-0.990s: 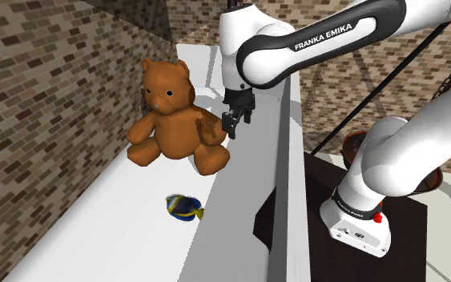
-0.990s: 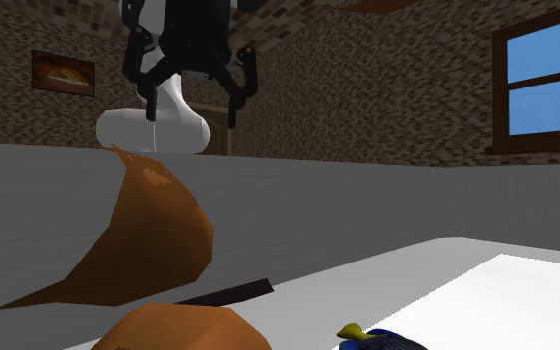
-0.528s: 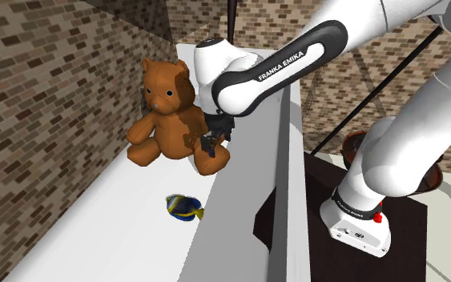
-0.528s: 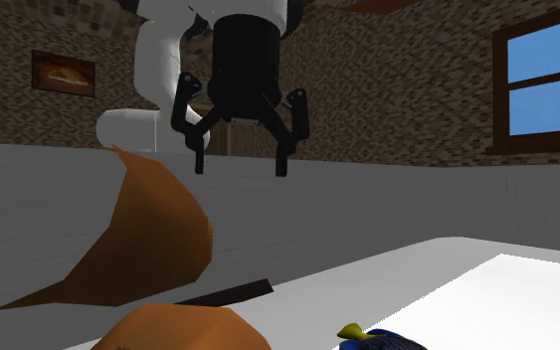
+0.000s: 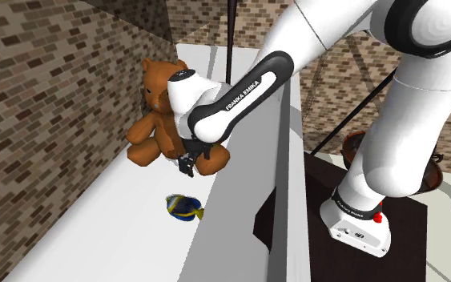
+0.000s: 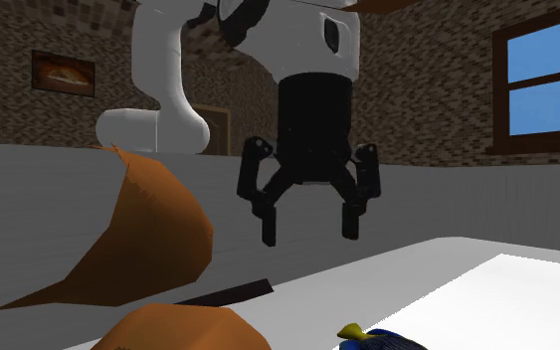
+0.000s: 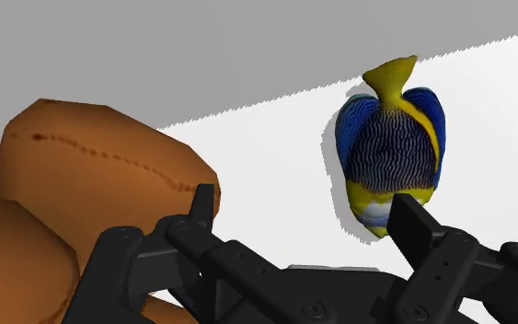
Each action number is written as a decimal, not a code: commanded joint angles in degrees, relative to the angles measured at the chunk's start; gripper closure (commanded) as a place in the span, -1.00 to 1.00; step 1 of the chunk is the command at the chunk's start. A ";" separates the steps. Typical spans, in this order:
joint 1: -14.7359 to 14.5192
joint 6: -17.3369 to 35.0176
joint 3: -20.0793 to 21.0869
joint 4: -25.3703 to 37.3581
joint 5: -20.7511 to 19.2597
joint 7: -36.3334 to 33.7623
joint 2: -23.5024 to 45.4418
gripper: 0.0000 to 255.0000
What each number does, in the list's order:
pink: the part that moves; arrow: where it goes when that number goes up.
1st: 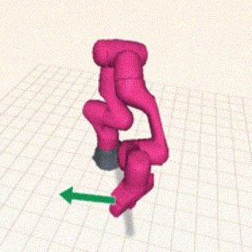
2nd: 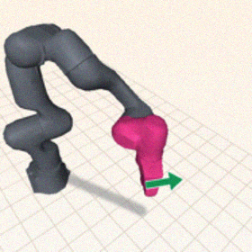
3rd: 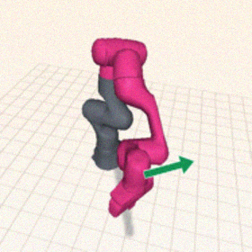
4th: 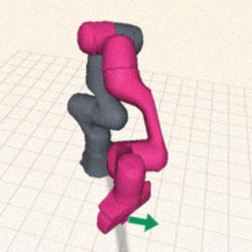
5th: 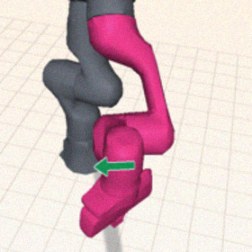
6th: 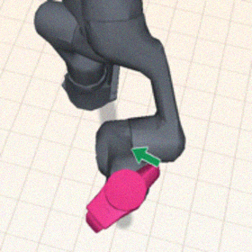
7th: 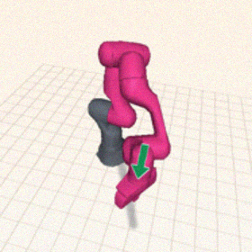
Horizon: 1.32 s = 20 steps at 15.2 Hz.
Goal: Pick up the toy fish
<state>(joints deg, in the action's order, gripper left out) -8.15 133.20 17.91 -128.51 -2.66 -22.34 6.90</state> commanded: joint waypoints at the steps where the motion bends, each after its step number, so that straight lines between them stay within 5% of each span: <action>1: -1.09 1.72 0.41 2.29 -1.50 -1.99 4.10 -1.00; 11: -8.15 5.09 -0.96 20.10 -8.15 -8.42 25.48 -1.00; 20: -9.20 8.91 -2.29 20.88 -9.65 -9.27 30.13 -1.00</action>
<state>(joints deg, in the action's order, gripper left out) -17.27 141.79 15.74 -107.75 -12.18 -31.56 36.61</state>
